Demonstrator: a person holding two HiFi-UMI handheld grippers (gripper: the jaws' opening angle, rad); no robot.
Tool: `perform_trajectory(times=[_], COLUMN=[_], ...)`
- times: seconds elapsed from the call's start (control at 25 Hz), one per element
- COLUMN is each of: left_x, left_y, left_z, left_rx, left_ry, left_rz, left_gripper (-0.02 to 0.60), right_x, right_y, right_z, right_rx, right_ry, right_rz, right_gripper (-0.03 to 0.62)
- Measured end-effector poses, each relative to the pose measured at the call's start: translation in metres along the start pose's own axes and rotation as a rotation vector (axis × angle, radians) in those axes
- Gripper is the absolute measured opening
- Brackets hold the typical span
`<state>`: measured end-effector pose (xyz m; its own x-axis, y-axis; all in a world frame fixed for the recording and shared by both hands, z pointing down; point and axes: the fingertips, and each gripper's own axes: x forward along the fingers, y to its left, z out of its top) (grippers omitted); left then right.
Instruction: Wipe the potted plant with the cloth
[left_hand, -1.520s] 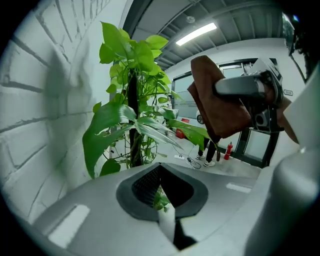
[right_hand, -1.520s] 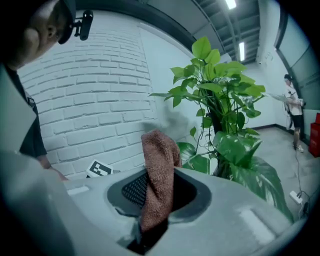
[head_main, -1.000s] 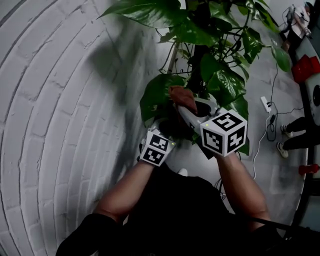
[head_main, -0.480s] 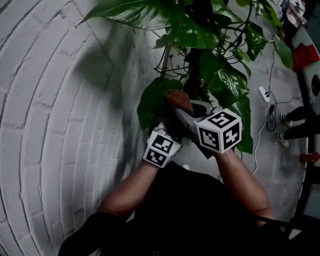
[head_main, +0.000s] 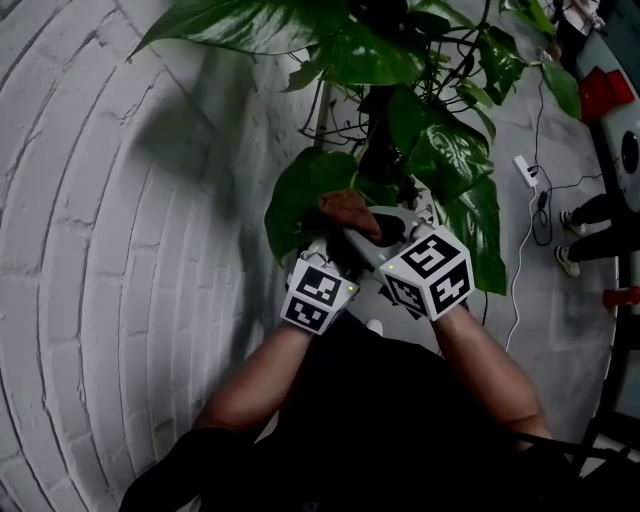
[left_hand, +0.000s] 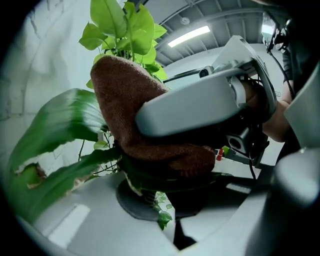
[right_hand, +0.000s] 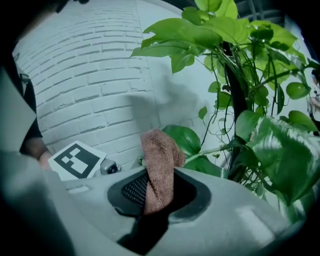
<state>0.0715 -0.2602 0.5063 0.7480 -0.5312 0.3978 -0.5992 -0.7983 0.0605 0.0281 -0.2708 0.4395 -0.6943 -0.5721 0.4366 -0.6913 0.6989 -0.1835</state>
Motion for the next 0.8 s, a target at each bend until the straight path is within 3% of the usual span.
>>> perform_trajectory(times=[0.2, 0.8], left_x=[-0.001, -0.007], left_y=[-0.002, 0.001], left_z=[-0.001, -0.005], left_rx=[0.049, 0.039], left_ry=[0.019, 0.030], left_rz=[0.017, 0.036], left_gripper=[0.017, 0.017], right_x=[-0.005, -0.025], right_y=[0.004, 0.009], right_z=[-0.007, -0.037], right_rx=[-0.048, -0.086], right_ry=[0.015, 0.088], right_rz=[-0.012, -0.007], right_gripper=[0.066, 0.066])
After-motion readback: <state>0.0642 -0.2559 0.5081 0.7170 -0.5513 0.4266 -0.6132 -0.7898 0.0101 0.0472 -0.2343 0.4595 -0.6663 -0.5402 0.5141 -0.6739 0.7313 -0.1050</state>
